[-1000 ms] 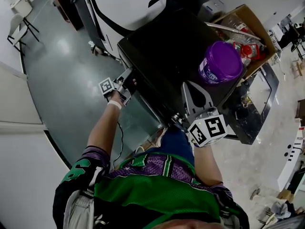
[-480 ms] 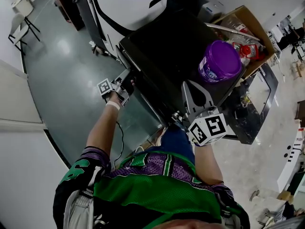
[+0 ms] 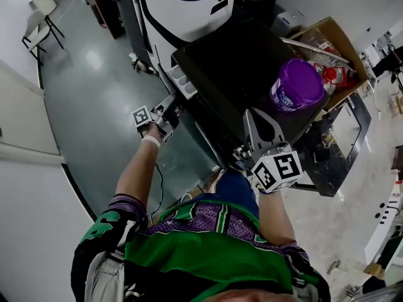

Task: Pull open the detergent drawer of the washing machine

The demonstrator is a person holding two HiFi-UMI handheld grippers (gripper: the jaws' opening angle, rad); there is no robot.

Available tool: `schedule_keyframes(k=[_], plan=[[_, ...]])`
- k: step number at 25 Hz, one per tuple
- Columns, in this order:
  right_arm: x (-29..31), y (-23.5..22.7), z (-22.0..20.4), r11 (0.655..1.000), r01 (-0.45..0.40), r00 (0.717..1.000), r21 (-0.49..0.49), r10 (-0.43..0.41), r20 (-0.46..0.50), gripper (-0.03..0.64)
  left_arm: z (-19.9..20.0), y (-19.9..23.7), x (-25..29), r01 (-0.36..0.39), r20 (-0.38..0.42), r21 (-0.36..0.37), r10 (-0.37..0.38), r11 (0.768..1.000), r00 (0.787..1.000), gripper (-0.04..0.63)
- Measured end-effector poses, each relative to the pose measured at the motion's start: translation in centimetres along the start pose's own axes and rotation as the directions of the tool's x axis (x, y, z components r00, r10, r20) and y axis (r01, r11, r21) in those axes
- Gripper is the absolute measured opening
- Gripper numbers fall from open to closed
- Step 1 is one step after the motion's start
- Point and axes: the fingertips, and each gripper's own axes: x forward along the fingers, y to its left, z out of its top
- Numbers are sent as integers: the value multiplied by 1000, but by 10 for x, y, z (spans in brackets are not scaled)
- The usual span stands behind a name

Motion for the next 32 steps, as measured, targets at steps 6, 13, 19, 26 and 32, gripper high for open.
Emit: schedule_keyframes(k=[6,13,19,26,32], plan=[[-12,19,-1,1000,5,1000,8,-5,-4,0,7,-8,-27,-11,26,6,11,1000,1000,272],[-32,32,-5,1000,14,1000,5,-14,-11,0,6,-11,-46,-17,36,13,16,1000,999,270],[-50,31,-4,999,36,999,7,-36,-10,0,7,-12,-52,-20,58,11,19,1000,998,270],[-64,30,-10,998,63,998,26,-62,-12,0,10,-10,-72,-35,70,21,34,999,997,270],[-66,43,-11,998,60,998,30,-60,-15,0,7,-11,-84,-42,70,18,40,999,997,270]])
